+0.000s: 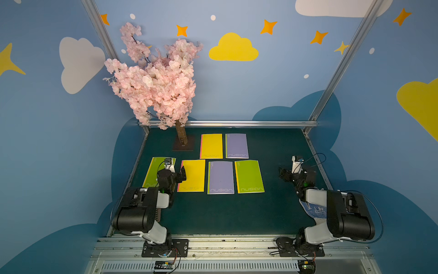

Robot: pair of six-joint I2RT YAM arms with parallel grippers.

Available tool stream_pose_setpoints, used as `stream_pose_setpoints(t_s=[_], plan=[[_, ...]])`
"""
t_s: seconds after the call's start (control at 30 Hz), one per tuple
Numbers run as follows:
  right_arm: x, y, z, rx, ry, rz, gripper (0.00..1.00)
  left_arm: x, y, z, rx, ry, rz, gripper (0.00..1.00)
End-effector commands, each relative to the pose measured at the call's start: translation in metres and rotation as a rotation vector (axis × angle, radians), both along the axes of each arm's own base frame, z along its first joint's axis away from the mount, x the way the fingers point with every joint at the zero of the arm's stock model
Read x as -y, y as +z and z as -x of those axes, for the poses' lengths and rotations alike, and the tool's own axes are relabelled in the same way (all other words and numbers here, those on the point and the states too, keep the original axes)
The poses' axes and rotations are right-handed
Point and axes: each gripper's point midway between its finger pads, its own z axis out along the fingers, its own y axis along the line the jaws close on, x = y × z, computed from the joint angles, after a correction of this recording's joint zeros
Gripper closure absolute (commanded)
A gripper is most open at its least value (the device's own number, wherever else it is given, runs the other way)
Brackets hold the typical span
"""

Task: Close the notebook
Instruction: Reset both arms

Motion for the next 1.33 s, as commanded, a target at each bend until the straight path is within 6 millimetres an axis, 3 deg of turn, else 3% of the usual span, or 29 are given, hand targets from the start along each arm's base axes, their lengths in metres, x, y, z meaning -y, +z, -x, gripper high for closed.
stream_pose_setpoints(t_s=[0.0, 1.3], plan=[[-0.009, 0.0223, -0.0049, 0.142, 0.054, 0.012, 0.1, 0.0034, 0.0109, -0.0108, 0.028, -0.031, -0.009, 0.0], [-0.0152, 0.0193, -0.0075, 0.158, 0.065, 0.04, 0.09, 0.0045, 0.0103, -0.0116, 0.019, -0.035, -0.013, 0.0]])
